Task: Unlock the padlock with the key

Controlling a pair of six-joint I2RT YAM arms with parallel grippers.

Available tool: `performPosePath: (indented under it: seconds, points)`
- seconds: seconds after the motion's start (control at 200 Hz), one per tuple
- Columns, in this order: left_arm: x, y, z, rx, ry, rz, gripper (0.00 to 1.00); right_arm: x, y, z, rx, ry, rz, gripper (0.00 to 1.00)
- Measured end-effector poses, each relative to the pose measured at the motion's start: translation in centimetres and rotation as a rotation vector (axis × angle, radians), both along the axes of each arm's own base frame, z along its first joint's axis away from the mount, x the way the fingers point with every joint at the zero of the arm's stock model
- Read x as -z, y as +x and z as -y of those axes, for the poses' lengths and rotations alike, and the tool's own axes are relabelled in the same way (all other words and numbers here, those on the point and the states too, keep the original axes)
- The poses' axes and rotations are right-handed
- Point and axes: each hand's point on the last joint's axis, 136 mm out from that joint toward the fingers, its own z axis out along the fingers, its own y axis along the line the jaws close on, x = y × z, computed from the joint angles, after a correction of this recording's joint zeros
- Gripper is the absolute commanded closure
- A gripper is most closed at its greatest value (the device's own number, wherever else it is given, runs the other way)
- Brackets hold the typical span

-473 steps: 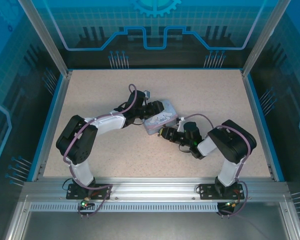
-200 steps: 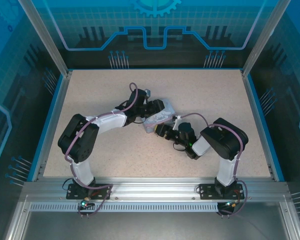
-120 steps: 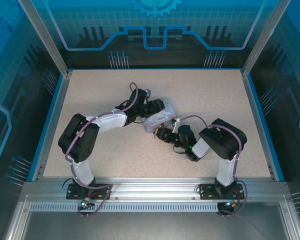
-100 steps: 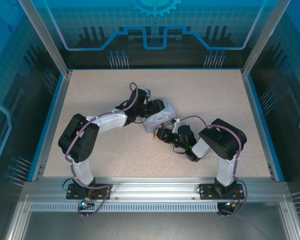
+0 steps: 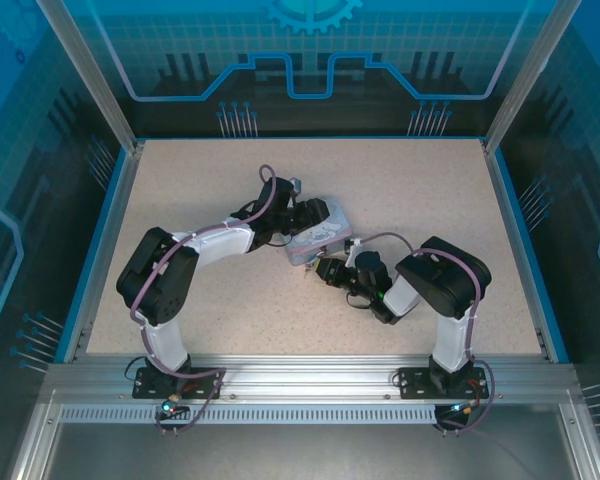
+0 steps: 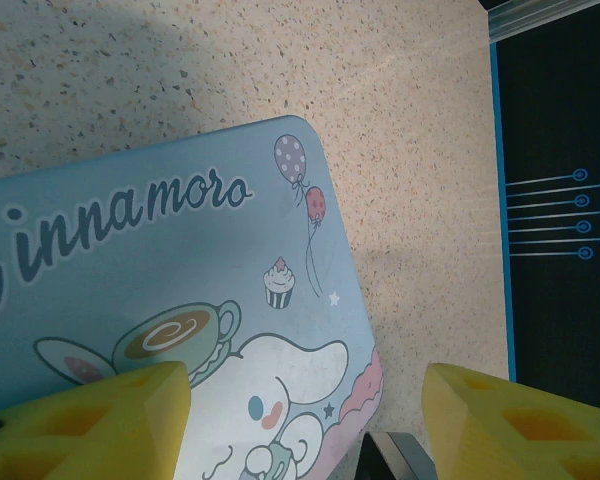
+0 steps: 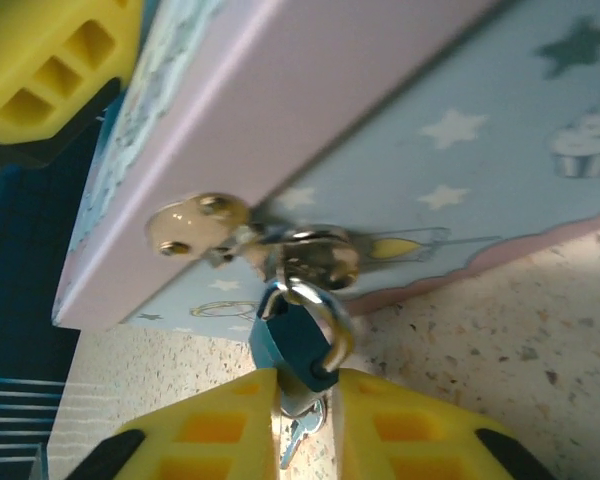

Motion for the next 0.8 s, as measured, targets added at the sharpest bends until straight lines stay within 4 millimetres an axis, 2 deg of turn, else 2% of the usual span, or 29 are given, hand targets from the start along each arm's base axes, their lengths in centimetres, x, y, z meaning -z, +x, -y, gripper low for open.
performPosePath:
  seconds: [0.21, 0.575, 0.8]
  points:
    - [0.0, 0.0, 0.0, 0.000, 0.000, 0.000, 0.36, 0.4, -0.1, 0.4, 0.023, -0.007, -0.027, 0.93]
    - [0.2, -0.2, 0.0, 0.001, -0.008, 0.014, 0.36, 0.0, -0.6, 1.1, 0.038, -0.035, -0.060, 0.93]
    - [0.2, -0.5, 0.4, 0.008, -0.011, 0.026, 0.36, 0.3, -0.9, 1.5, 0.046, -0.058, -0.086, 0.79]
